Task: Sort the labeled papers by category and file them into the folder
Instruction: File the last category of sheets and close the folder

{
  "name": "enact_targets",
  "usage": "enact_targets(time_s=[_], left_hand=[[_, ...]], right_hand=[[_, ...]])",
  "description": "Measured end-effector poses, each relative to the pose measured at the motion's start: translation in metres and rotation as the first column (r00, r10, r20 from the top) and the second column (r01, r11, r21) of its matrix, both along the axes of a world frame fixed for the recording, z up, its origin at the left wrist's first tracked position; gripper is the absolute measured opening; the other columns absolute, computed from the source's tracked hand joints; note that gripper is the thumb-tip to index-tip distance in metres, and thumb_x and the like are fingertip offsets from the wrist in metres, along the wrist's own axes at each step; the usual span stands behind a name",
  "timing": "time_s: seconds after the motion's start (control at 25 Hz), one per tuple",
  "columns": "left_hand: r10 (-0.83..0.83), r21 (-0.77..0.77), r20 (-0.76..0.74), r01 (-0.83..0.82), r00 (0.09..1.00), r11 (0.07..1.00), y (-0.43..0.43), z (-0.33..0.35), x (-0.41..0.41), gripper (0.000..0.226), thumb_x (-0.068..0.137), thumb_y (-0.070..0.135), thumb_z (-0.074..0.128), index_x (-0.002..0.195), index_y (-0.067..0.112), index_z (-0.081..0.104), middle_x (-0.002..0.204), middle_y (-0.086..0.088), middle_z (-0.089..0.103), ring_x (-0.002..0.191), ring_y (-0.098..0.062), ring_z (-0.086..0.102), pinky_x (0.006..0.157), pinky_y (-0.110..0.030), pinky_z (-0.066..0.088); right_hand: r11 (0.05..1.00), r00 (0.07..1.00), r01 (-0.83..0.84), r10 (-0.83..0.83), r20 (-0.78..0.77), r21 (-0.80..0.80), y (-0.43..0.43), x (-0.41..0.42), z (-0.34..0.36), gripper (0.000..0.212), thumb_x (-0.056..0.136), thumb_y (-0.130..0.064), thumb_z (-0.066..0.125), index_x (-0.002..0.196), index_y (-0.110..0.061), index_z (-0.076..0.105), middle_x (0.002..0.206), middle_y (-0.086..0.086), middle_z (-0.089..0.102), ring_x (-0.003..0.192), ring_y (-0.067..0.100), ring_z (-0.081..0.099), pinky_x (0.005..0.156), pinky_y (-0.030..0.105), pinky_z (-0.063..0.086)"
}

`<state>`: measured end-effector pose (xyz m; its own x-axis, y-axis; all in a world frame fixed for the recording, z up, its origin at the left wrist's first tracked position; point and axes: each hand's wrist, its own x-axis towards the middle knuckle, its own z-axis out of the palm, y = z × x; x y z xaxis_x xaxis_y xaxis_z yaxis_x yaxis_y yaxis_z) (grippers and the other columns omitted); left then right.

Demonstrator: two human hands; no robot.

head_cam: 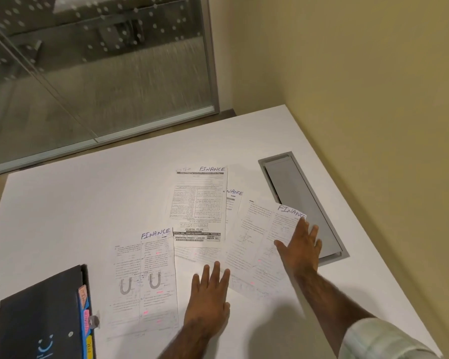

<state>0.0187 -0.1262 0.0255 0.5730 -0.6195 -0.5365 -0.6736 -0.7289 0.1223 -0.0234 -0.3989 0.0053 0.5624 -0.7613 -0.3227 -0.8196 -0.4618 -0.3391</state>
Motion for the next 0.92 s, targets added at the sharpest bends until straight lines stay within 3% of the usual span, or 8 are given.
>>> enact_targets(time_s=[0.12, 0.24, 0.44, 0.52, 0.64, 0.72, 0.84, 0.92], left_hand=[[-0.012, -0.003, 0.021, 0.012, 1.0, 1.0, -0.002, 0.0, 0.001, 0.08, 0.097, 0.034, 0.04, 0.161, 0.02, -0.007, 0.161, -0.008, -0.029, 0.155, -0.037, -0.014, 0.125, -0.055, -0.004], [-0.011, 0.022, 0.038, 0.01, 0.999, 1.0, -0.006, 0.002, -0.002, 0.08, 0.096, 0.034, 0.04, 0.161, 0.019, -0.005, 0.165, -0.011, -0.024, 0.155, -0.038, -0.014, 0.124, -0.056, -0.004], [0.125, -0.182, -0.077, -0.137, 0.989, 0.974, -0.013, 0.009, 0.014, 0.069, 0.093, 0.053, 0.036, 0.154, 0.02, 0.033, 0.164, -0.004, 0.028, 0.154, -0.032, 0.016, 0.125, -0.046, 0.015], [0.341, -0.407, -0.381, -0.487, 0.859, 0.773, -0.01, 0.026, 0.031, 0.07, 0.09, 0.06, 0.047, 0.147, 0.021, 0.046, 0.151, 0.005, 0.048, 0.142, -0.018, 0.043, 0.12, -0.038, 0.031], [0.422, -0.354, -0.745, -0.842, 0.517, 0.406, 0.0, 0.062, 0.056, 0.059, 0.091, 0.039, 0.071, 0.145, 0.03, 0.048, 0.138, 0.015, 0.059, 0.121, 0.0, 0.06, 0.111, -0.038, 0.045], [0.351, -0.223, -0.864, -0.9, 0.361, 0.375, 0.006, 0.087, 0.065, 0.051, 0.094, 0.027, 0.07, 0.143, 0.026, 0.052, 0.121, 0.012, 0.071, 0.103, -0.004, 0.071, 0.095, -0.032, 0.056], [0.305, -0.143, -0.905, -0.885, 0.298, 0.442, 0.017, 0.107, 0.062, 0.028, 0.101, 0.009, 0.057, 0.128, 0.009, 0.066, 0.092, 0.005, 0.078, 0.063, 0.001, 0.067, 0.055, -0.012, 0.048], [0.312, -0.117, -0.919, -0.923, 0.241, 0.368, 0.029, 0.106, 0.062, 0.024, 0.103, 0.005, 0.052, 0.121, 0.003, 0.068, 0.095, -0.003, 0.079, 0.07, -0.005, 0.072, 0.058, -0.015, 0.051]], right_hand=[[0.993, 0.983, 0.043, -0.062, 0.172, 0.11, 0.001, 0.003, 0.005, 0.092, 0.089, -0.038, 0.074, 0.159, -0.022, 0.017, 0.162, 0.014, 0.035, 0.147, 0.039, 0.036, 0.116, 0.054, 0.036], [0.879, 0.878, 0.203, -0.358, 0.317, 0.431, 0.007, 0.005, 0.011, 0.082, 0.087, -0.039, 0.074, 0.153, -0.036, 0.026, 0.135, -0.003, 0.061, 0.115, 0.026, 0.066, 0.094, 0.052, 0.059], [0.796, 0.848, 0.259, -0.459, 0.266, 0.547, 0.018, -0.005, 0.024, 0.028, 0.083, -0.026, 0.066, 0.111, -0.026, 0.066, 0.102, -0.002, 0.077, 0.083, 0.02, 0.075, 0.071, 0.047, 0.066], [0.742, 0.786, 0.228, -0.523, 0.331, 0.63, 0.01, -0.013, 0.05, 0.027, 0.088, -0.011, 0.068, 0.113, -0.021, 0.069, 0.101, -0.004, 0.078, 0.086, 0.019, 0.076, 0.075, 0.04, 0.064], [0.628, 0.754, 0.045, -0.532, 0.387, 0.777, 0.0, -0.023, 0.086, 0.031, 0.089, 0.0, 0.072, 0.112, -0.022, 0.072, 0.103, -0.003, 0.08, 0.093, 0.02, 0.077, 0.083, 0.038, 0.061], [0.523, 0.793, -0.086, -0.479, 0.376, 0.848, 0.007, -0.018, 0.102, 0.034, 0.091, 0.0, 0.071, 0.12, -0.016, 0.07, 0.113, 0.002, 0.078, 0.102, 0.024, 0.076, 0.091, 0.042, 0.059], [0.259, 0.829, -0.175, -0.481, 0.284, 0.95, 0.034, -0.006, 0.109, 0.037, 0.095, -0.001, 0.064, 0.131, -0.009, 0.065, 0.125, 0.012, 0.073, 0.115, 0.032, 0.07, 0.102, 0.049, 0.053], [0.199, 0.863, -0.198, -0.43, 0.267, 0.96, 0.055, -0.001, 0.107, 0.039, 0.097, 0.0, 0.061, 0.135, -0.007, 0.062, 0.127, 0.012, 0.072, 0.118, 0.03, 0.069, 0.101, 0.045, 0.055]])
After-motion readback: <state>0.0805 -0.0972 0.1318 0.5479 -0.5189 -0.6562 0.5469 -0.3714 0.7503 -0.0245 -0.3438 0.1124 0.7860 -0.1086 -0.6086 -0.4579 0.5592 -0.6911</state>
